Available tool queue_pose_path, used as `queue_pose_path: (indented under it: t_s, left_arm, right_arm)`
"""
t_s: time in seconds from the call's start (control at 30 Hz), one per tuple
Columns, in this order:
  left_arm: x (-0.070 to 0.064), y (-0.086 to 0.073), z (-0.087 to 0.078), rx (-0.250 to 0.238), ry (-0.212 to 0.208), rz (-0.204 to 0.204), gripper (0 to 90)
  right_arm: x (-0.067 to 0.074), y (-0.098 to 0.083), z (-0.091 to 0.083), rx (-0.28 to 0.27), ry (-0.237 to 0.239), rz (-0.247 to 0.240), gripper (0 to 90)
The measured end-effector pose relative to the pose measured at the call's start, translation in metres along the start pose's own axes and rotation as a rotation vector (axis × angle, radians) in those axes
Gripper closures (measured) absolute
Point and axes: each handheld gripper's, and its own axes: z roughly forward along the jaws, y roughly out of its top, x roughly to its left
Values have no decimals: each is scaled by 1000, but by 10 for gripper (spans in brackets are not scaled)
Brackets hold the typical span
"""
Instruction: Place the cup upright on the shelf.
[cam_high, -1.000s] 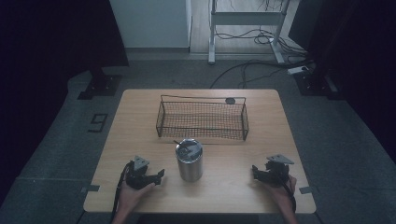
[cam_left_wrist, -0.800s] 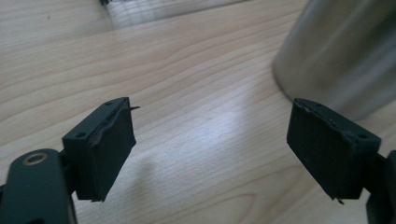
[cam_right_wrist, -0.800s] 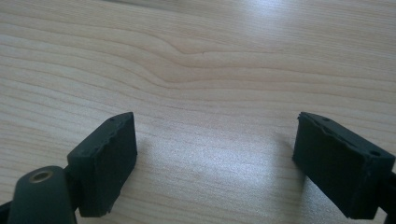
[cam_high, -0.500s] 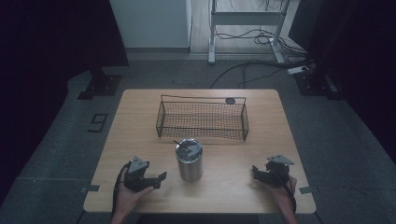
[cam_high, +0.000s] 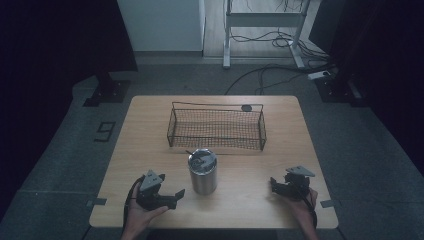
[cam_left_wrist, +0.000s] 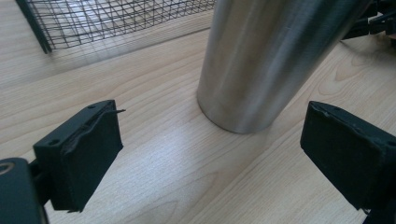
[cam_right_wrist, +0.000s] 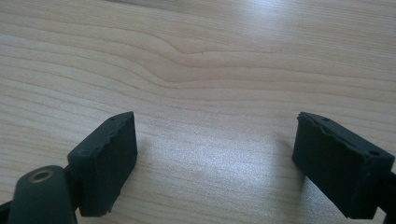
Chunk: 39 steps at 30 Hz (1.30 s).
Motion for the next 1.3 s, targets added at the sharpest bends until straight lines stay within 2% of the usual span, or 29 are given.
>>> queue_pose_path:
  t_s: [0.23, 0.47, 0.63, 1.3]
  left_arm:
    - [-6, 0, 9, 16, -1, 9, 35]
    - [-13, 10, 14, -4, -40, 21, 16]
    - [-14, 17, 19, -23, -57, 13, 14]
    - [-32, 44, 50, -45, -65, 64, 0]
  right_arm:
    - [0, 0, 0, 0, 0, 0, 134]
    - [0, 0, 0, 0, 0, -1, 134]
    - [0, 0, 0, 0, -1, 0, 134]
    - [0, 0, 0, 0, -1, 0, 134]
